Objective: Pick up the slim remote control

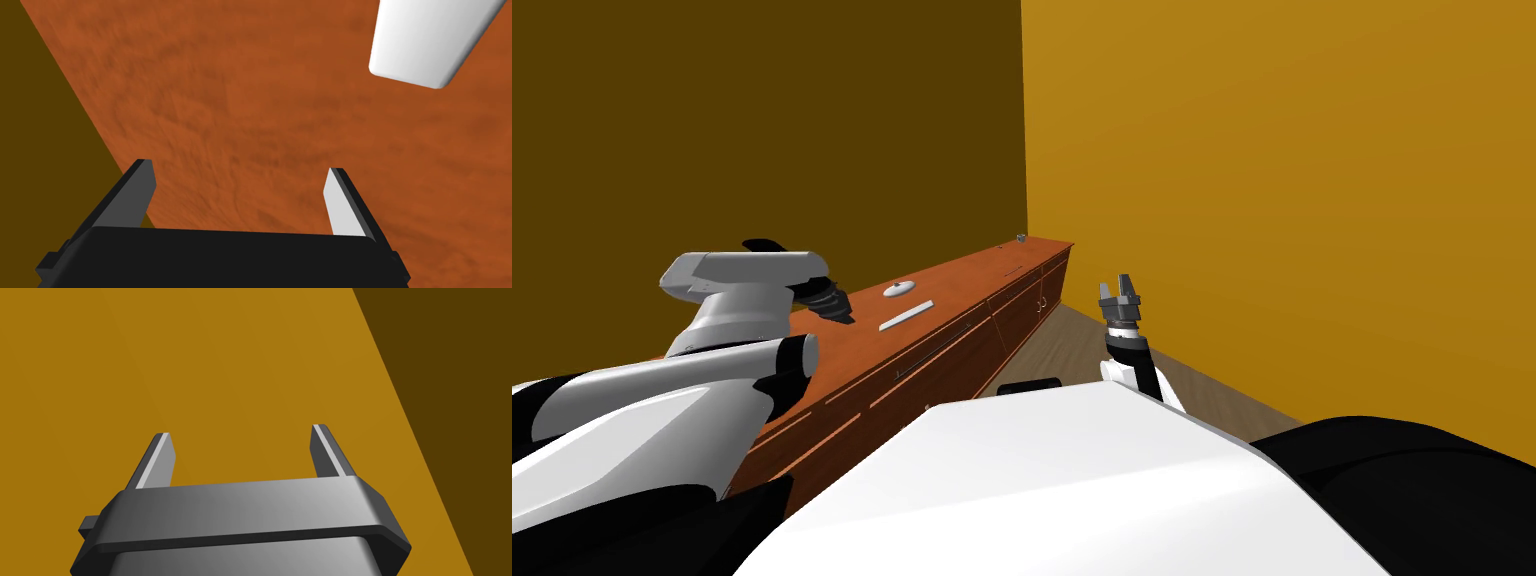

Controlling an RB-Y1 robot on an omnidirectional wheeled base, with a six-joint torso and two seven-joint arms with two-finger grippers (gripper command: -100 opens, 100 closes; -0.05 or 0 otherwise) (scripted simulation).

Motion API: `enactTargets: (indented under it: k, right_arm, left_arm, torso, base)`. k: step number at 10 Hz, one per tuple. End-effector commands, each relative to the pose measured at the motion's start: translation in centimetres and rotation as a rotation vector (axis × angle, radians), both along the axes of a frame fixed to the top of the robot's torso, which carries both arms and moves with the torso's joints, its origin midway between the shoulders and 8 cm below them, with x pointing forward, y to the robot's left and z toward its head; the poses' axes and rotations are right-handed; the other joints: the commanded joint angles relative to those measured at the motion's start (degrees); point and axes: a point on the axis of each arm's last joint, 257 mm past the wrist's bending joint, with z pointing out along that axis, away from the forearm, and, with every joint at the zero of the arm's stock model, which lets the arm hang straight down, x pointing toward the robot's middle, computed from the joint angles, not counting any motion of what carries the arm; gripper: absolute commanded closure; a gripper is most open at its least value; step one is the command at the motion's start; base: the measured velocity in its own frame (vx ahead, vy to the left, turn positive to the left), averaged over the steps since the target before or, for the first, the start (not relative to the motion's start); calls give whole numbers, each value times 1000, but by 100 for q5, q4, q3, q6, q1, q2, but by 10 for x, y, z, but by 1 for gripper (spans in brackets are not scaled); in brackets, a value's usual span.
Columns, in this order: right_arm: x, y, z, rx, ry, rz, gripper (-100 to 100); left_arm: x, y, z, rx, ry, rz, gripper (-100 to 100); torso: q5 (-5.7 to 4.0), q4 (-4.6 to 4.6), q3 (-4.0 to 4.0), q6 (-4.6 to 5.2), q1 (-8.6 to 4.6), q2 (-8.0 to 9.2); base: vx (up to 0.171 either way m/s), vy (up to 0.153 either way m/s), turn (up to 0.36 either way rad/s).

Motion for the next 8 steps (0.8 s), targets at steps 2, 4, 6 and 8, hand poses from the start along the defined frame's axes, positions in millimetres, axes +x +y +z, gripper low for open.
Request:
enactTargets:
  k: [2,4,6,8]
  right_arm:
    - [0,0,0,0,0,0,0]
    - [0,0,0,0,0,0,0]
    - [0,0,0,0,0,0,0]
    - [0,0,0,0,0,0,0]
  left_arm:
    - [-15,-14,-15,-114,38,34,-100]
    - [-25,-26,-24,-189,68,52,-100]
    - [-30,-27,-30,-206,84,64,-100]
    - [-39,-39,-39,-276,110,78,-100]
  torso:
    - [2,0,0,-4,3,0]
    - [2,0,0,-4,3,0]
    - [2,-1,-1,-4,3,-2]
    - [2,0,1,-2,3,2]
  base:
    - [23,2,-87]
    - [25,1,-89]
    - [17,3,-18]
    - [18,4,-70]
